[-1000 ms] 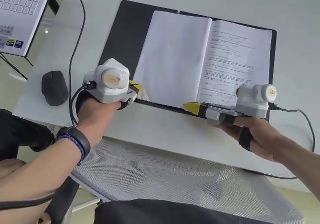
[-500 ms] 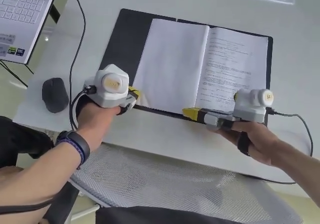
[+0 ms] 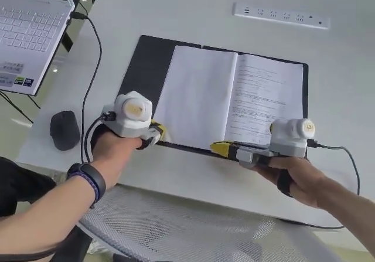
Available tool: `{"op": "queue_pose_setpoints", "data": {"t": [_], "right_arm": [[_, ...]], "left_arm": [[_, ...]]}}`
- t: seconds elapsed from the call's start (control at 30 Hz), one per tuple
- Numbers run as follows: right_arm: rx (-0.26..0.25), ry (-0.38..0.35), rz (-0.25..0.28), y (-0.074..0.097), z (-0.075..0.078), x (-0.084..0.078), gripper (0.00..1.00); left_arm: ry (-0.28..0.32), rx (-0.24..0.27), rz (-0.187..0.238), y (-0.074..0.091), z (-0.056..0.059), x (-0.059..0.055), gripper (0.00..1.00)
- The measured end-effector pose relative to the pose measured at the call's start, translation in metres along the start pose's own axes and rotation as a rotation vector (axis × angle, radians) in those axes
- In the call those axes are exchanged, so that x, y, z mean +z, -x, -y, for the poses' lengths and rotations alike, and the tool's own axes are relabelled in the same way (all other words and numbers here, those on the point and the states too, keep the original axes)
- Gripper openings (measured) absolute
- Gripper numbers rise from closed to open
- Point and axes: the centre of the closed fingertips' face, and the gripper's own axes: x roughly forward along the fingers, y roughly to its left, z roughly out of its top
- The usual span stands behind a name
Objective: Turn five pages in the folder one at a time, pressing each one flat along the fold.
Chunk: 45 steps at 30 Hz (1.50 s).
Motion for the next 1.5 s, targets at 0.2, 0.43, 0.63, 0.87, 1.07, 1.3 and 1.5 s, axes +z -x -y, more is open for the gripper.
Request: {"op": "queue_pose_setpoints", "data": {"t": [0.2,0.43,0.63,0.87,1.07,1.3,1.5], "right_arm": [[-0.023,0.008,0.043,0.020,0.006,0.006,0.12],[-0.061,0.034,0.108,0.036,0.014,0.019,0.19],[-0.143,0.112,0.157,0.056,0.018,0.031,0.27],[-0.235,0.184,0.178,0.080,0.025,0.037,0.38],[-0.338,0.236,0.188,0.107,0.037,0.043,0.45],[-0.438,0.270,0.218,0.144,0.041,0.046,0.54],[-0.497,0.312,0.203,0.167,0.032,0.046,0.59]], "left_arm": [[-0.011,-0.048,0.025,0.007,0.013,0.010,0.25],[-0.037,-0.054,0.056,0.019,0.016,0.020,0.30],[-0.073,-0.070,0.085,0.024,0.021,0.030,0.36],[-0.080,-0.060,0.127,0.031,0.022,0.035,0.38],[-0.116,-0.069,0.138,0.037,0.025,0.039,0.41],[-0.133,-0.068,0.167,0.046,0.023,0.045,0.46],[-0.174,-0.054,0.186,0.059,0.017,0.054,0.50]]}}
